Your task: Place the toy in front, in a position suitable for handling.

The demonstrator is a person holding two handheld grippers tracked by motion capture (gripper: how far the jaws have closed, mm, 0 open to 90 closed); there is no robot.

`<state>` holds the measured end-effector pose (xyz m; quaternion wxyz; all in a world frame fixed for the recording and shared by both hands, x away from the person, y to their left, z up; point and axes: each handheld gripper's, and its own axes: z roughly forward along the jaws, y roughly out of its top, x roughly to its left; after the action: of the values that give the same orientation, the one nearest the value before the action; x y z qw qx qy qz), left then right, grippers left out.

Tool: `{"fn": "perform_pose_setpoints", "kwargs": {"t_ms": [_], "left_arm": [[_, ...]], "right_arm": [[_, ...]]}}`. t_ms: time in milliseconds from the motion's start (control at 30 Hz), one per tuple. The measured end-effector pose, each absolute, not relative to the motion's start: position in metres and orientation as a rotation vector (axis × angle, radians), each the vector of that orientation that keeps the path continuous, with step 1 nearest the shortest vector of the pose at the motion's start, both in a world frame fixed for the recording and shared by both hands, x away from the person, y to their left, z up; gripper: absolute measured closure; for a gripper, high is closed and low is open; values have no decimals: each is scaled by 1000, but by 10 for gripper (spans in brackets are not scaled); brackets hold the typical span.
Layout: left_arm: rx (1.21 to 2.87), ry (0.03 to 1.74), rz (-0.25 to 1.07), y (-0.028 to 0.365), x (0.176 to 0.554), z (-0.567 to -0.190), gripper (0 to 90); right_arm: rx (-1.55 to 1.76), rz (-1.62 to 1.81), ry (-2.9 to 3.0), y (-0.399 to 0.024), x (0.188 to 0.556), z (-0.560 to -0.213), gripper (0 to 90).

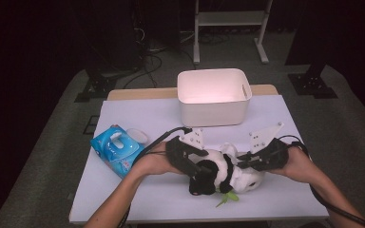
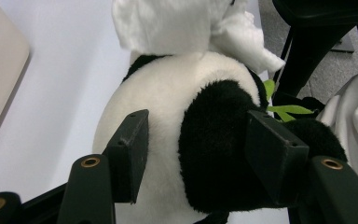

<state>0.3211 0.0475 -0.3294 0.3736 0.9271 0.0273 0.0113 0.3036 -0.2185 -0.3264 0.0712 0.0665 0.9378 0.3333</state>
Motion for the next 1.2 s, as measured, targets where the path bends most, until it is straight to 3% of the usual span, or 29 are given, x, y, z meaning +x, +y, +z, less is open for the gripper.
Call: {"fn": "perform_pose_setpoints", "kwargs": {"t_ms": [700, 1200], "left_arm": [[2393, 69, 42, 44, 324, -328, 407], [2397, 50, 57, 40, 323, -329, 408]], "right_arm": [[465, 1028, 2774, -296, 292, -345, 810], [271, 1115, 2792, -243, 302, -326, 808]]}}
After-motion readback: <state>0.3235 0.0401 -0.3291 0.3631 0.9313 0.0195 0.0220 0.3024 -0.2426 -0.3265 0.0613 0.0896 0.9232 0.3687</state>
